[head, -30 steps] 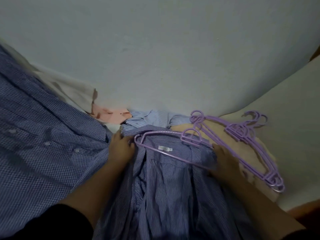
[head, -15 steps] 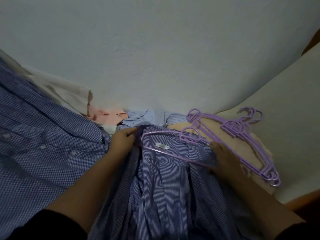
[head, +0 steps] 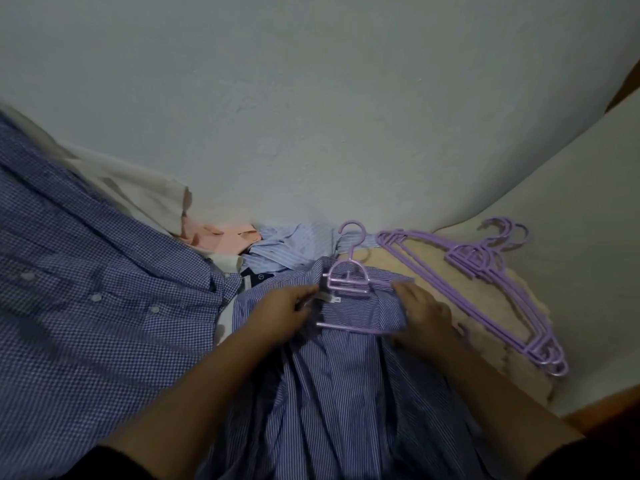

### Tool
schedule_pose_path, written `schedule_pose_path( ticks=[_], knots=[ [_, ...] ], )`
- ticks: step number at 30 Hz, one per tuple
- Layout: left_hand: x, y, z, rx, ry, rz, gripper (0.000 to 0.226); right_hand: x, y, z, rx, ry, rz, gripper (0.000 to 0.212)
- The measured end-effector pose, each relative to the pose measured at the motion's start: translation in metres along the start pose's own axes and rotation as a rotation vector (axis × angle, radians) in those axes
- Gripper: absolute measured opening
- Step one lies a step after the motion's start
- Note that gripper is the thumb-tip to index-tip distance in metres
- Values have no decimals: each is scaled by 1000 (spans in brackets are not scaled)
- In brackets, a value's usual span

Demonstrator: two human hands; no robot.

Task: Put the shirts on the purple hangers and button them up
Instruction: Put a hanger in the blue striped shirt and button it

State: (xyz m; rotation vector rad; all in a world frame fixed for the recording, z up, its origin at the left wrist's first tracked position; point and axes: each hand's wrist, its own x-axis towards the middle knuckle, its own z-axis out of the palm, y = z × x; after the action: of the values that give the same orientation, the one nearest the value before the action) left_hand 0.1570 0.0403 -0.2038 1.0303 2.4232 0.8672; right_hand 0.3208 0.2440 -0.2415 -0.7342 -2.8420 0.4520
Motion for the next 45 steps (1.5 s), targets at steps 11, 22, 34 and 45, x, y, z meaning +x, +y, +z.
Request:
schedule_pose_path(
  ticks=[11,22,34,45],
  knots=[
    [6,2,8,-339,67,43,54,21,-3,17,6,53,-74,99],
    [40,-36,20,493,-3,219,108,43,-10,34,-48,-181,-186,114],
    [54,-59,35,583,-51,215,127,69,40,23,342,-142,283,39],
    [57,-64,32,626,-15,301,126,69,44,21,663,-153,456,31]
  ],
)
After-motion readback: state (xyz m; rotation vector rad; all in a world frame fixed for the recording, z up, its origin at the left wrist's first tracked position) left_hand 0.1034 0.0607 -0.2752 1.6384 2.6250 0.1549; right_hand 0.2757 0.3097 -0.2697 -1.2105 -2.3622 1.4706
